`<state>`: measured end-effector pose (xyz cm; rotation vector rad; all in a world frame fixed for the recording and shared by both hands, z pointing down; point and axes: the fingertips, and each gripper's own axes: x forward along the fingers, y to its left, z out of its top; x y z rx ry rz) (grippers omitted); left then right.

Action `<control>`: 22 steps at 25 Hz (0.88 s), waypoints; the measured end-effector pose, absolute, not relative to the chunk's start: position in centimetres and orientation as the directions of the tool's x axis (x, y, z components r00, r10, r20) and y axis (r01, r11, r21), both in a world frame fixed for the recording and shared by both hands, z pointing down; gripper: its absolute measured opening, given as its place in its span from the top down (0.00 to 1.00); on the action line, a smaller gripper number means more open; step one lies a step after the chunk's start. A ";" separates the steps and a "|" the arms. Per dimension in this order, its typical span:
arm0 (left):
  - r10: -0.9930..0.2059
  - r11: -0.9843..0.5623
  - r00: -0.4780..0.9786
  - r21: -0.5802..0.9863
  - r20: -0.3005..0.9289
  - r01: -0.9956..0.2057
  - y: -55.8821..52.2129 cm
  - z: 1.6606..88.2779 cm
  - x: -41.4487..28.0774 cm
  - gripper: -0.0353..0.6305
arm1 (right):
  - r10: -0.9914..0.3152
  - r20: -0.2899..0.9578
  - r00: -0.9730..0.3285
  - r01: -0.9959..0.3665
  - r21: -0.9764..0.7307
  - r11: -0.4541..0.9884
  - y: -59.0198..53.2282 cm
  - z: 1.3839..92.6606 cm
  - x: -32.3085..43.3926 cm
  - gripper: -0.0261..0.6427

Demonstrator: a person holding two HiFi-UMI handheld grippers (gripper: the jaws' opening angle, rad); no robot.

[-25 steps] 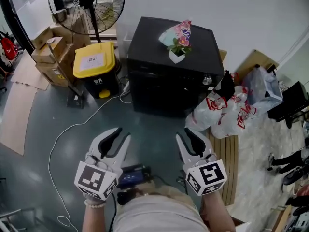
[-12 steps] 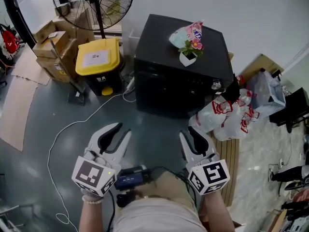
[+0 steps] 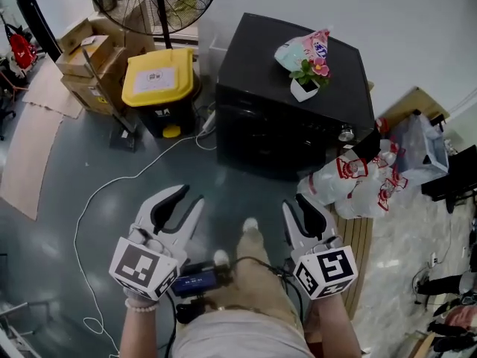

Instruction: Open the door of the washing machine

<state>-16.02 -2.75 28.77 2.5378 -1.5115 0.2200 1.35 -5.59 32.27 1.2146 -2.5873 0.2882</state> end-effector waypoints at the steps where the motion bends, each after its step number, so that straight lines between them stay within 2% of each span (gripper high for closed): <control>1: -0.856 -0.462 0.468 0.080 0.220 -0.883 -3.1 28.9 -16.1 0.78 | -0.717 0.326 -0.617 -0.771 -0.066 0.633 -6.0 32.5 1.2 0.81; 13: -0.857 -0.453 0.457 0.076 0.236 -0.888 -10.4 31.3 -15.4 0.76 | -0.647 0.366 -0.669 -0.719 -0.098 0.688 -12.6 35.1 1.0 0.81; 22: -0.848 -0.442 0.452 0.102 0.278 -0.891 -15.7 36.1 -14.9 0.73 | -0.607 0.405 -0.684 -0.697 -0.118 0.707 -17.0 38.5 1.7 0.81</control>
